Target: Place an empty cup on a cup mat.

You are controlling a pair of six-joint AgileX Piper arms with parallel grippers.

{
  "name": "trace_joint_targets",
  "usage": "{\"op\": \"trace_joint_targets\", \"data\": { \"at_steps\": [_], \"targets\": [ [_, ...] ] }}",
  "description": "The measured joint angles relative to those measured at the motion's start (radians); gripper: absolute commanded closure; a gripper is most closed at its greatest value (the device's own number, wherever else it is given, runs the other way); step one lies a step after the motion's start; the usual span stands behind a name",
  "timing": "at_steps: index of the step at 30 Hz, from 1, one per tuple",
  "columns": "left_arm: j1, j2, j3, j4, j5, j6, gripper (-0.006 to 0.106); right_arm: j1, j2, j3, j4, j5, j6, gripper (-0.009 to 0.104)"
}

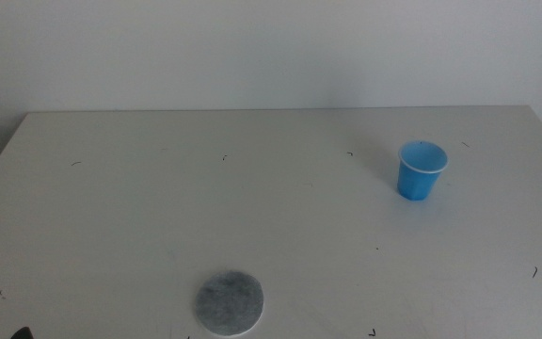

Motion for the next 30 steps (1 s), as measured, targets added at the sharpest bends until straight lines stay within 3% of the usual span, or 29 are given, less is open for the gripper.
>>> {"op": "trace_joint_targets", "data": {
  "at_steps": [12, 22, 30],
  "targets": [
    [0.000, 0.000, 0.000, 0.000, 0.000, 0.000, -0.005, 0.052, 0.294, -0.275, 0.078, 0.213, 0.000, 0.001],
    [0.000, 0.000, 0.000, 0.000, 0.000, 0.000, -0.005, 0.088, 0.380, -0.313, 0.089, 0.132, 0.000, 0.001],
    [0.000, 0.000, 0.000, 0.000, 0.000, 0.000, -0.005, 0.089, 0.533, -0.398, 0.069, 0.173, 0.000, 0.001]
  ]
}}
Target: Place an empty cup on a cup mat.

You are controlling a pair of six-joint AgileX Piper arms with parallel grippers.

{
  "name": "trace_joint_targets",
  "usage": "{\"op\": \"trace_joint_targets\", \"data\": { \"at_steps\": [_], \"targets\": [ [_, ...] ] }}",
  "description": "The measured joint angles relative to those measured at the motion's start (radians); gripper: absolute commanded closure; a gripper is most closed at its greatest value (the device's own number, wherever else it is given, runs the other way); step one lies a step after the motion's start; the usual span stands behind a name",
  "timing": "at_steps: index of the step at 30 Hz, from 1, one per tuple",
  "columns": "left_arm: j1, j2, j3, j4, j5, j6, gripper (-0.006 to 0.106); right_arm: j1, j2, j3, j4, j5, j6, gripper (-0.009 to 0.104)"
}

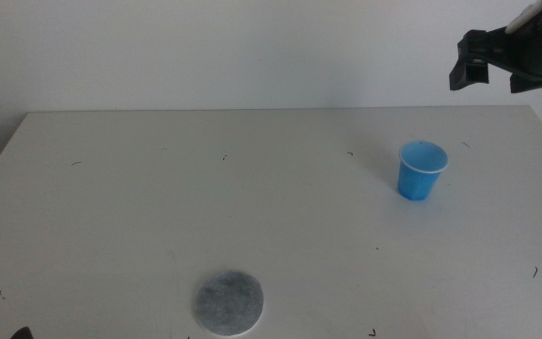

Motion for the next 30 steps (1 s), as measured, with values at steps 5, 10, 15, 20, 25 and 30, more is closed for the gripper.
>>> {"op": "trace_joint_targets", "data": {
  "at_steps": [5, 10, 15, 20, 25, 30],
  "targets": [
    [0.000, 0.000, 0.000, 0.000, 0.000, 0.000, -0.005, 0.000, 0.114, -0.075, -0.001, 0.051, 0.000, 0.001],
    [0.000, 0.000, 0.000, 0.000, 0.000, 0.000, -0.005, 0.000, 0.212, -0.100, -0.002, 0.060, 0.000, 0.001],
    [0.000, 0.000, 0.000, 0.000, 0.000, 0.000, -0.005, -0.006, 0.285, -0.100, -0.001, 0.052, 0.000, 0.001],
    [0.000, 0.000, 0.000, 0.000, 0.000, 0.000, -0.005, -0.011, 0.337, -0.100, 0.001, 0.024, 0.000, 0.001],
    [0.000, 0.000, 0.000, 0.000, 0.000, 0.000, -0.005, -0.011, 0.381, -0.101, 0.001, 0.004, 0.000, 0.002],
    [0.000, 0.000, 0.000, 0.000, 0.000, 0.000, -0.005, -0.012, 0.413, -0.101, 0.003, -0.033, 0.000, 0.009]
  ]
}}
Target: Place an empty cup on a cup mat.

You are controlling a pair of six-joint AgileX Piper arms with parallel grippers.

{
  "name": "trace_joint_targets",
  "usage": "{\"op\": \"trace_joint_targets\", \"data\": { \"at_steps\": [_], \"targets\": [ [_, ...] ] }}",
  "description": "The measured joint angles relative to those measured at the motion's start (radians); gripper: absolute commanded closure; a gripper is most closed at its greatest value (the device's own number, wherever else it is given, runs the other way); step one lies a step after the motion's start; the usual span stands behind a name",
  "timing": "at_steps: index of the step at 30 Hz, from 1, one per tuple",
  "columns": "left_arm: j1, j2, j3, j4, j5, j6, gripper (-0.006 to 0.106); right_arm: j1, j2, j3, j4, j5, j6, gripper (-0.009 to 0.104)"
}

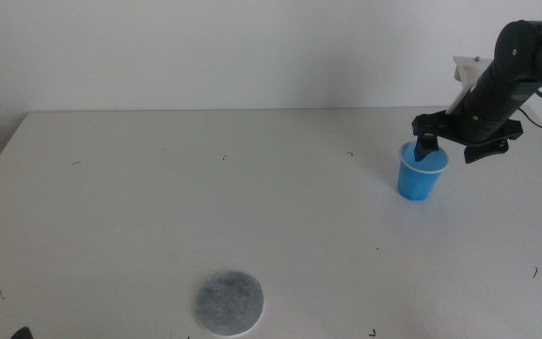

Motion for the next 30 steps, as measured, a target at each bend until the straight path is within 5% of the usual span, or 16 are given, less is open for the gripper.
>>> {"op": "trace_joint_targets", "data": {
  "at_steps": [9, 18, 30],
  "targets": [
    [0.000, 0.000, 0.000, 0.000, 0.000, 0.000, -0.005, 0.000, 0.049, 0.000, 0.001, -0.012, 0.000, 0.035],
    [0.000, 0.000, 0.000, 0.000, 0.000, 0.000, -0.005, 0.000, 0.056, 0.000, 0.001, -0.014, -0.011, 0.095],
    [0.000, 0.000, 0.000, 0.000, 0.000, 0.000, -0.005, 0.015, -0.150, 0.137, -0.018, 0.017, -0.021, 0.096]
  ]
}}
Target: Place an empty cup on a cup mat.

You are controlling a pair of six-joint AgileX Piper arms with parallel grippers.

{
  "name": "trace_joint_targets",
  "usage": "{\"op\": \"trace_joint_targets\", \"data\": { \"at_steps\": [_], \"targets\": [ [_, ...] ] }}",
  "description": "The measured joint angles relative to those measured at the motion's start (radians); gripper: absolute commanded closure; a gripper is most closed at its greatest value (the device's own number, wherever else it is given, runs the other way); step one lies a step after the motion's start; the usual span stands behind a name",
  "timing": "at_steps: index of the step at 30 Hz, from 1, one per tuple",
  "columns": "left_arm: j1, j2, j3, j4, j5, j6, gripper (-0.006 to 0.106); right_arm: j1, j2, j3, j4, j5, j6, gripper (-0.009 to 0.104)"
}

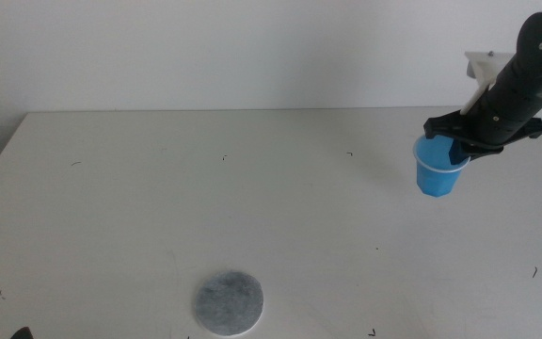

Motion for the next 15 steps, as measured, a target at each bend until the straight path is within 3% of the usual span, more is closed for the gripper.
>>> {"op": "trace_joint_targets", "data": {
  "at_steps": [7, 15],
  "targets": [
    [0.000, 0.000, 0.000, 0.000, 0.000, 0.000, -0.005, 0.127, -0.249, 0.066, 0.003, 0.040, 0.042, 0.096],
    [0.000, 0.000, 0.000, 0.000, 0.000, 0.000, -0.005, 0.349, -0.312, 0.066, 0.010, 0.071, 0.196, 0.096]
  ]
}}
